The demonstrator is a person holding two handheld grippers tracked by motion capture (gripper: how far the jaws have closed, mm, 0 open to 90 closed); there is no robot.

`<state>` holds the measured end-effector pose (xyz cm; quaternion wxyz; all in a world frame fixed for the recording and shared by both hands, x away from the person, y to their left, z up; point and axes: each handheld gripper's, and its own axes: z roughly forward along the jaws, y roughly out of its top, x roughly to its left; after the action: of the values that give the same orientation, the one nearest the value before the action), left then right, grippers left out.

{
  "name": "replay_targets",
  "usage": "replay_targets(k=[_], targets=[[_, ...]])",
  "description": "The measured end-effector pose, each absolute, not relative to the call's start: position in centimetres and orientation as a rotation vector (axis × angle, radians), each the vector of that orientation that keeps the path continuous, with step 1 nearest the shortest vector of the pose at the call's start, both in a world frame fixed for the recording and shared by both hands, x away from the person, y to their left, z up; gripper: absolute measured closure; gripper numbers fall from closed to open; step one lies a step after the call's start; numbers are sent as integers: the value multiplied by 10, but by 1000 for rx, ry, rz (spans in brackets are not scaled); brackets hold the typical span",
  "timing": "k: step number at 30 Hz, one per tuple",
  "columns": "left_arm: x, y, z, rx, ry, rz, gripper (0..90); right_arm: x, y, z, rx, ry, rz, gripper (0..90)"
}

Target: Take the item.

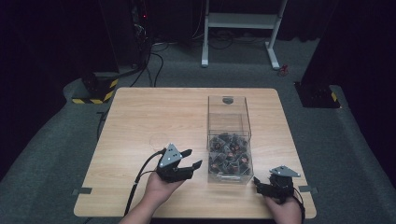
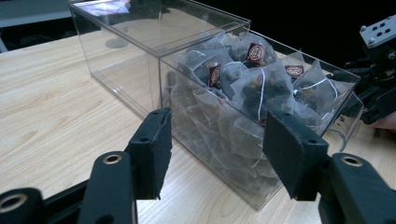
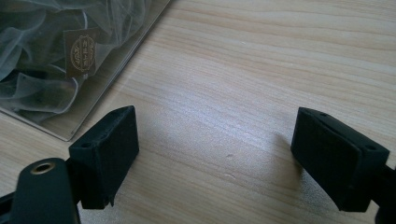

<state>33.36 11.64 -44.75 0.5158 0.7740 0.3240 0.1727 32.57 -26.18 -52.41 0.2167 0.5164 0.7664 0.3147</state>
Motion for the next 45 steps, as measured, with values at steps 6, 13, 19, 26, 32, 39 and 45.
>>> replay_targets(k=[6, 13, 19, 26, 32, 39, 45], targets=[[336, 111, -447, 1857, 776, 416, 390, 326, -262, -524, 1429, 2125, 872, 149], [335, 100, -446, 1794, 816, 378, 357, 326, -262, -524, 1427, 2126, 872, 150], [339, 96, -442, 1850, 760, 394, 353, 326, -262, -524, 1426, 2127, 872, 150], [344, 85, -441, 1910, 730, 389, 281, 325, -262, -524, 1428, 2128, 874, 151], [347, 78, -442, 1909, 716, 390, 303, 325, -261, -524, 1423, 2132, 876, 152], [356, 69, -447, 1901, 738, 401, 391, 326, -262, -524, 1417, 2134, 877, 152], [360, 63, -451, 1895, 748, 394, 434, 326, -261, -524, 1414, 2137, 879, 152]])
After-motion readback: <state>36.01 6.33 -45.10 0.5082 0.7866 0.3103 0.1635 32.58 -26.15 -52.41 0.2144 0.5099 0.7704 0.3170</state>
